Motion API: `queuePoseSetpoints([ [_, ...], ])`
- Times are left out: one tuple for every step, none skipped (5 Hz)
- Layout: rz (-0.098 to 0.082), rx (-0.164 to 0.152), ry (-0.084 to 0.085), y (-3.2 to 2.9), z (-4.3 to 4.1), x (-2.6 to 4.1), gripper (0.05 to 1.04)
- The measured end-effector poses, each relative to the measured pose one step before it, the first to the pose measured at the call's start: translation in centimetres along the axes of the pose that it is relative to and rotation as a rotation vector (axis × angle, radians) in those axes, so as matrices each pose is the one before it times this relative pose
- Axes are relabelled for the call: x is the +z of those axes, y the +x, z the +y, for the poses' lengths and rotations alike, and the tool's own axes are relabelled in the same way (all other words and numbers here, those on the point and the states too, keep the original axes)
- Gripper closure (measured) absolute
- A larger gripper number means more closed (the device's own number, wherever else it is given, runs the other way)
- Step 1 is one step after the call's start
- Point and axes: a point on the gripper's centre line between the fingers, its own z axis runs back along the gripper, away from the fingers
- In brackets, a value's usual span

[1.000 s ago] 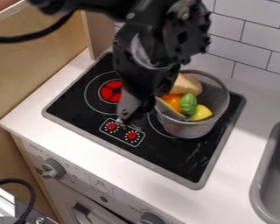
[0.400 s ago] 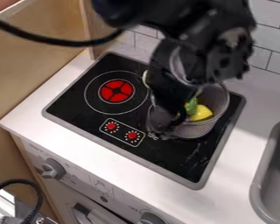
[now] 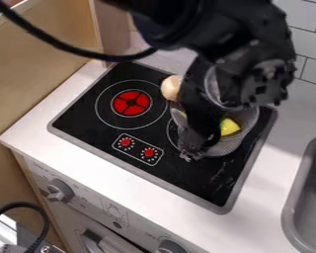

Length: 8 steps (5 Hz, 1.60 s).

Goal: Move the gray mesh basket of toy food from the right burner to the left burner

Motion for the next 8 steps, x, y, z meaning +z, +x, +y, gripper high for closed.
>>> queuePoseSetpoints([
  [-0.0127,0.0071,-0.0174,-0.711,-0.347,-0.644,0.086],
  [0.0002,0.0073,-0.0228,-0.378,-0.286,-0.452,0.086],
  [-0.0035,0.0000,-0.0353,-0.525,-0.010,-0.668,0.086],
  [-0.0072,-0.0063,-0.0261,-0.092,0.540,-0.651,0.086],
  [-0.0031,-0.0035,-0.0187,0.109,0.351,-0.251,0.086],
  [0.0021,-0.0013,-0.0113,0.064,0.344,-0.219,0.086],
  [-0.0001,0.0040,-0.0151,0.026,0.295,-0.259,0.086],
  [0.0005,-0.0092,-0.0155,-0.038,0.217,-0.455,0.086],
])
